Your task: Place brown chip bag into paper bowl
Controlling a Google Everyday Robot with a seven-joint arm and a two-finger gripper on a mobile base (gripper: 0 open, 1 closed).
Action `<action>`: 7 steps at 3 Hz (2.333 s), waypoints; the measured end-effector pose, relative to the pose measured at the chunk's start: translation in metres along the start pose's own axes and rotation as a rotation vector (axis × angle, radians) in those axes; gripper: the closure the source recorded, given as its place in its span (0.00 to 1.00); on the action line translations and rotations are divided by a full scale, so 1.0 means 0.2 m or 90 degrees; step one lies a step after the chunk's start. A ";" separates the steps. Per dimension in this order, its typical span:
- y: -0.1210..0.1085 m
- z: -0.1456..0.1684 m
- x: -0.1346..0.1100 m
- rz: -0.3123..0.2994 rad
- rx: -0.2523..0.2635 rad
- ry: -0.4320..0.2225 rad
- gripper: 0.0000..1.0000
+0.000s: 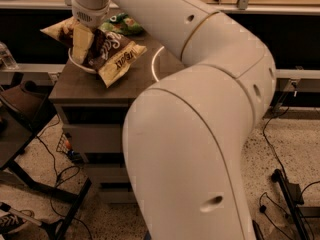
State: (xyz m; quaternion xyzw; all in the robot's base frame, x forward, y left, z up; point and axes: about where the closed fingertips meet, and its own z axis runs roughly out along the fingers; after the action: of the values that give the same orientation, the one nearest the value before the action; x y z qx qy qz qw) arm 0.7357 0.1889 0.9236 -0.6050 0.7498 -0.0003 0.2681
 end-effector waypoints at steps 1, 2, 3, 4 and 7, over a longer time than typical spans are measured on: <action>0.00 -0.01 -0.04 -0.025 -0.001 0.036 0.00; -0.01 -0.02 -0.10 -0.069 0.000 0.082 0.12; -0.02 -0.03 -0.17 -0.108 -0.001 0.111 0.17; -0.02 -0.01 -0.25 -0.149 0.000 0.126 0.10; 0.07 0.09 -0.49 -0.254 0.016 0.154 0.80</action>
Offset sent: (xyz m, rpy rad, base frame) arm 0.0188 0.0321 0.0536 -0.2993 -0.0114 0.1109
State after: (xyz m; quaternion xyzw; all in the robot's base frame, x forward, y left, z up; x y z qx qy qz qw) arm 0.7428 0.2884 0.9429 -0.7336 0.6417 -0.1351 0.1784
